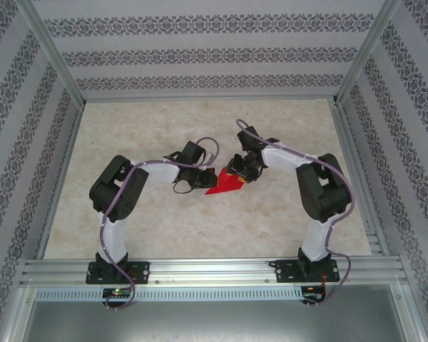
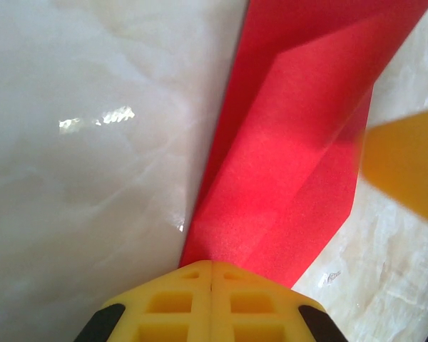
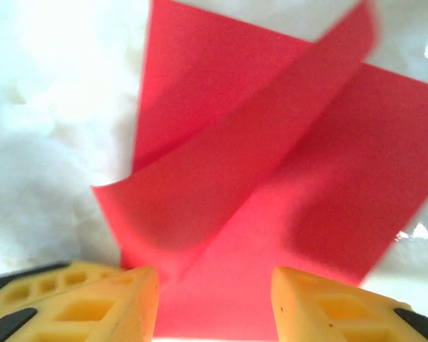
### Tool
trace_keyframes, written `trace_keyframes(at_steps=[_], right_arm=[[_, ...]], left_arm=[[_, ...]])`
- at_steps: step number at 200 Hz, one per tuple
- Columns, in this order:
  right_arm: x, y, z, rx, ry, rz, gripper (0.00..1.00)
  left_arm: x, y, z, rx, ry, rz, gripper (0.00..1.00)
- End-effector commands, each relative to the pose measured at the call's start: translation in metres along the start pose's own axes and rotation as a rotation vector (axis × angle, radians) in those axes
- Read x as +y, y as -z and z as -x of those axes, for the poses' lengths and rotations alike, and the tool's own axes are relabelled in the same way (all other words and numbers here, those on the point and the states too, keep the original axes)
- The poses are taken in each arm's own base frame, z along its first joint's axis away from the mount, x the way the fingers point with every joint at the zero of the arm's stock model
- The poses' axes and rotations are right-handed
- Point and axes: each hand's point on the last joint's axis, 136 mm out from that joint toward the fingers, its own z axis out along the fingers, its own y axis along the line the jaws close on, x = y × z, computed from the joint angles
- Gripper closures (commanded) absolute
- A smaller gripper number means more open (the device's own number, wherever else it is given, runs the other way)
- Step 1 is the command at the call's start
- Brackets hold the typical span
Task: Fold a paper plane with a square sheet of paper (pick it up from the middle)
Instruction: Fourth fold the wing at the center of the table.
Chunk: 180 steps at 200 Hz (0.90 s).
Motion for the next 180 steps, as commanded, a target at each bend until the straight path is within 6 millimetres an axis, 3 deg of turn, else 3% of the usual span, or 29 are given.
trace_keyframes(at_steps=[1,29,49,83,136,180], right_arm=[[0.032,0.042,0.013,-0.130,0.120,0.161,0.55],[0.038,0.043,0.001,-0.148,0.203,0.238,0.69],[0.044,0.031,-0.006,-0.137,0.238,0.263,0.85],[0.053,0.008,-0.004,-0.137,0.256,0.286,0.98],[0.046,-0.021,-0.007,-0.100,0.236,0.285,1.00],[0.041,-0.029,-0.022,-0.062,0.240,0.308,1.00]], left_arm=[[0.070,-0.012,-0.041,0.121,0.118,0.233,0.99],[0.074,-0.014,-0.043,0.128,0.124,0.245,1.00],[0.076,-0.015,-0.043,0.134,0.125,0.255,1.00],[0.078,-0.015,-0.044,0.141,0.131,0.266,1.00],[0.080,-0.018,-0.046,0.149,0.146,0.266,1.00],[0.079,-0.017,-0.046,0.148,0.158,0.273,1.00]])
